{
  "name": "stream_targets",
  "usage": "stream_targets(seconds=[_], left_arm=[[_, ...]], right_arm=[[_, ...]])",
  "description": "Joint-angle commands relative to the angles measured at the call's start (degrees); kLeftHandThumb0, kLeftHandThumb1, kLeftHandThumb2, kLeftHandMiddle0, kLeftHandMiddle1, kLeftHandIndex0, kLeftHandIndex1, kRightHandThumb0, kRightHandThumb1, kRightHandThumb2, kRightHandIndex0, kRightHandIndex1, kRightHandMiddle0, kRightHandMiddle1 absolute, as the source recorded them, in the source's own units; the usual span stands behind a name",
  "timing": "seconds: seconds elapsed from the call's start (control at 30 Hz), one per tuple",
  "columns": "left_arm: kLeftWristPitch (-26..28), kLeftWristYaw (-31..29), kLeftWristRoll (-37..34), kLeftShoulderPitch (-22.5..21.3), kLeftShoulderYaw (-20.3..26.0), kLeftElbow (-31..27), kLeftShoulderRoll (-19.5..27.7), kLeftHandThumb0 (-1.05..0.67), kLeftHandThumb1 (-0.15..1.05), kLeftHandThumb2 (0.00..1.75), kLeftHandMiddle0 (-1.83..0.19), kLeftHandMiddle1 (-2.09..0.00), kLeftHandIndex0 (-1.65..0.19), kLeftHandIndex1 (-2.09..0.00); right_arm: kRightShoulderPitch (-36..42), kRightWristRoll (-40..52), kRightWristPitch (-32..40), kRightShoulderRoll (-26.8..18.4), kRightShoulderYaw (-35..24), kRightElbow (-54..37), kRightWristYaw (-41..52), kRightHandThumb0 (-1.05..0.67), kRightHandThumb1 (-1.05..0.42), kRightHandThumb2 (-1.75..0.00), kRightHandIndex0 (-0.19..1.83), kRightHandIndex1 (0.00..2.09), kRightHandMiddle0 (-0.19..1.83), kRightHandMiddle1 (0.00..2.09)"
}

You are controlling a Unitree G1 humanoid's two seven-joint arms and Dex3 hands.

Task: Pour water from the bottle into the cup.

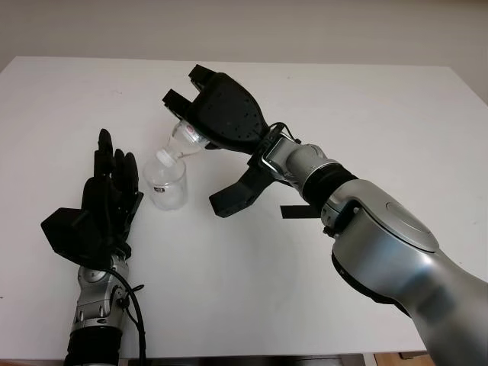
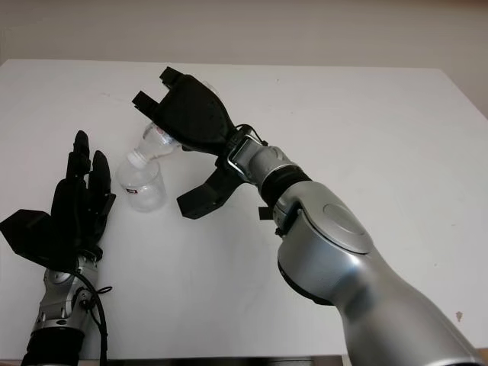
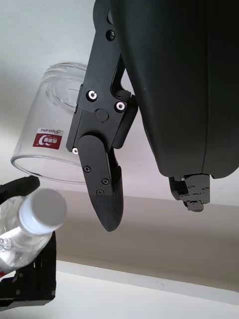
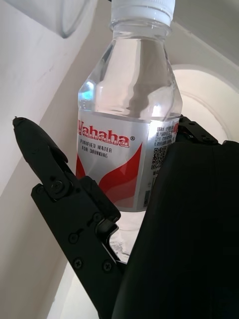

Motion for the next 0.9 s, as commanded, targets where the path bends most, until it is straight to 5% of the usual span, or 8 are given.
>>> stream_targets(seconds=[0.0,0.63,0.87], left_arm=[[-0.4,-0.2,-0.2,0.6,0.2,0.7,-0.5,-0.63,1.05,0.53,0.08,-0.06,0.08,-0.06],[0.5,-1.1,-0.6,0.5,0.1,0.4,-0.1,-0.63,1.05,0.54,0.11,-0.05,0.11,-0.04],[0.8,-1.2,-0.6,0.6,0.1,0.3,-0.1,-0.64,1.05,0.53,0.1,-0.05,0.1,-0.05]], right_arm=[[-1.1,0.8,-0.2,-0.1,-0.7,-0.2,-0.1,-0.46,-1.05,-0.09,1.3,2.09,0.58,2.09],[3.4,17.3,-5.1,-0.5,-15.2,-1.2,11.5,-0.43,-1.05,-0.19,1.36,2.09,0.86,2.09],[6.1,28.6,-6.6,0.4,-25.6,-2.2,18.2,-0.43,-1.05,-0.2,1.36,2.09,0.93,2.09]])
